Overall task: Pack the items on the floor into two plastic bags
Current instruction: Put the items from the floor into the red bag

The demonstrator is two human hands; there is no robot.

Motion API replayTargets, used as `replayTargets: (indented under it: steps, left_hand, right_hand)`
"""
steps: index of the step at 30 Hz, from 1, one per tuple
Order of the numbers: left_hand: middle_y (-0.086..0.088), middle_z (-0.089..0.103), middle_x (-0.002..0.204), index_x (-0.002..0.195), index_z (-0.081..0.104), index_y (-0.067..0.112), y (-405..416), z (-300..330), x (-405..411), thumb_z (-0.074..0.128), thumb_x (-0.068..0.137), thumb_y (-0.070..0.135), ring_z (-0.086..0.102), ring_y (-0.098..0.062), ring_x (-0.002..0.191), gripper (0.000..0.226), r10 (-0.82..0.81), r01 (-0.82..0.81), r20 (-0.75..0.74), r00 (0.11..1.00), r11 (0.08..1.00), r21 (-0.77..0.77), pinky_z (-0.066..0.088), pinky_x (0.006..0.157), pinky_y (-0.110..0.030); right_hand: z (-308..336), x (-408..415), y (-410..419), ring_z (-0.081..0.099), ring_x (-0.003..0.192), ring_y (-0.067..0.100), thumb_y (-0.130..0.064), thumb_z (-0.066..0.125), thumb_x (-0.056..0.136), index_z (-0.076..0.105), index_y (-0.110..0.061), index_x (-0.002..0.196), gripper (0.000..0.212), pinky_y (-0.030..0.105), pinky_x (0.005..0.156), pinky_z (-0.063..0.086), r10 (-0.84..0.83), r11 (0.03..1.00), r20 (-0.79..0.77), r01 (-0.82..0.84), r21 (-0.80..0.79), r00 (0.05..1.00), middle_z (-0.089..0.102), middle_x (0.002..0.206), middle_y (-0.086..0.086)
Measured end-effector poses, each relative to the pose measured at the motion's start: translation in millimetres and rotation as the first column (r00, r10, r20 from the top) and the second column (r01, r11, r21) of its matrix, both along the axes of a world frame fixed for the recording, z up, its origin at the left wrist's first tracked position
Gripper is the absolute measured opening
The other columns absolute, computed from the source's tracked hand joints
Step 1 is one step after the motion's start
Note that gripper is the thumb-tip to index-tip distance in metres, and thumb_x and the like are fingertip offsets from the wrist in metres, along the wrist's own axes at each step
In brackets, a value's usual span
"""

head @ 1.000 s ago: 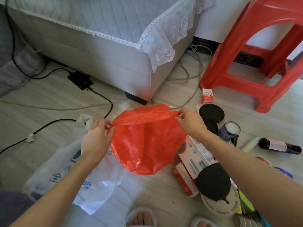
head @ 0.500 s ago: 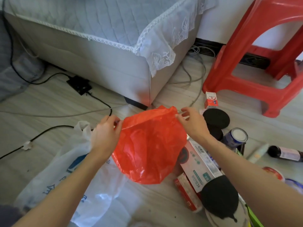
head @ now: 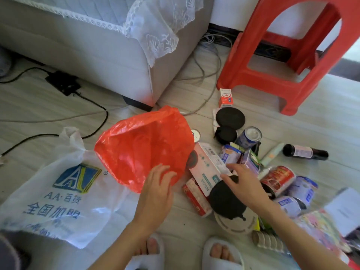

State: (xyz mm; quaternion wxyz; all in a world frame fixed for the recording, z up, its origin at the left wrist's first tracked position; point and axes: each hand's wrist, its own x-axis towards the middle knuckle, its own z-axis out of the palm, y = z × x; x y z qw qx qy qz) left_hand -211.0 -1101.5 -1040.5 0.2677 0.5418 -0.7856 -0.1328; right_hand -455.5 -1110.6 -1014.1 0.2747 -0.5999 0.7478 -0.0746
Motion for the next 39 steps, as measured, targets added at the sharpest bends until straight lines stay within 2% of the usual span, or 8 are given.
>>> replayTargets:
  steps: [6,13,20,24,30,32,36,39]
  left_hand:
    - [-0.013,0.063,0.116,0.116,0.059,0.005,7,-50,-41,0.082,0.034,-0.002,0.062,-0.028,0.107,0.085,-0.334,0.248,0.288,0.898,0.922,0.297,0.051,0.087,-0.034]
    - [-0.012,0.005,0.156,0.147,0.002,0.006,1,-70,-56,0.054,0.089,0.010,0.008,-0.025,0.144,0.078,-0.273,0.133,0.232,0.934,0.865,0.483,0.008,0.116,-0.028]
    - [-0.008,0.041,0.135,0.141,0.030,0.019,8,-75,-53,0.049,0.093,0.031,0.043,-0.028,0.123,0.053,-0.175,0.045,0.199,0.964,0.847,0.530,0.039,0.099,-0.037]
    - [-0.015,0.061,0.108,0.109,0.062,0.013,6,-83,-49,0.073,0.055,0.002,0.062,-0.033,0.090,0.056,-0.268,0.169,0.329,0.906,0.939,0.300,0.053,0.069,-0.037]
    - [-0.007,0.066,0.103,0.101,0.063,0.011,2,-93,-37,0.057,0.065,0.011,0.066,-0.022,0.095,0.037,-0.437,0.400,0.370,0.820,0.899,0.178,0.054,0.081,-0.029]
    - [-0.007,0.062,0.100,0.105,0.060,0.010,2,-95,-29,0.078,0.047,0.017,0.064,-0.020,0.086,0.060,-0.500,0.368,0.281,0.819,0.835,0.410,0.052,0.075,-0.024]
    - [-0.006,0.056,0.109,0.118,0.055,0.009,17,-70,-28,0.061,0.057,0.052,0.056,-0.019,0.099,0.074,-0.145,0.150,-0.066,0.987,0.705,0.694,0.041,0.084,-0.018]
    - [0.001,0.063,0.100,0.110,0.058,0.019,24,-40,-16,0.074,0.072,0.035,0.060,-0.007,0.083,0.044,0.245,0.003,-0.174,0.954,0.572,0.820,0.046,0.068,-0.010]
  right_hand:
    - [-20,-16,-1,0.053,0.111,0.019,-0.054,0.049,0.086,0.057,-0.017,0.120,0.050,0.032,0.087,0.046,-0.055,0.998,0.006,0.055,0.013,0.998,0.058,0.120,0.001]
    - [-42,-6,-45,0.050,0.105,0.019,-0.058,0.063,0.075,0.043,-0.014,0.125,0.069,0.030,0.082,0.046,0.039,0.913,-0.036,-0.021,0.407,0.999,0.052,0.122,0.007]
    - [-46,-7,-43,0.048,0.118,0.024,-0.052,0.069,0.073,0.028,-0.016,0.139,0.085,0.035,0.090,0.045,-0.055,0.908,-0.004,0.052,0.417,0.998,0.046,0.133,0.009]
    - [-44,-4,-37,0.044,0.120,0.025,-0.049,0.072,0.071,0.027,-0.018,0.140,0.088,0.037,0.093,0.043,-0.071,0.953,0.003,0.067,0.296,0.997,0.038,0.135,0.010]
    - [-35,-6,-33,0.041,0.123,0.025,-0.047,0.070,0.073,0.032,-0.020,0.139,0.081,0.038,0.097,0.040,-0.170,0.976,0.008,0.167,0.140,0.985,0.037,0.136,0.009]
    - [-30,-6,-29,0.040,0.123,0.024,-0.046,0.070,0.073,0.032,-0.021,0.139,0.080,0.037,0.099,0.039,-0.191,0.976,0.027,0.188,0.108,0.981,0.036,0.136,0.007]
    - [-10,-4,-22,0.034,0.125,0.022,-0.042,0.071,0.073,0.035,-0.022,0.138,0.077,0.036,0.102,0.032,-0.252,0.967,0.073,0.253,-0.012,0.965,0.035,0.136,0.006]
    - [14,-7,-16,0.038,0.121,0.022,-0.042,0.073,0.071,0.044,-0.021,0.133,0.072,0.036,0.102,0.033,-0.249,0.957,0.095,0.260,-0.128,0.964,0.041,0.130,0.006]
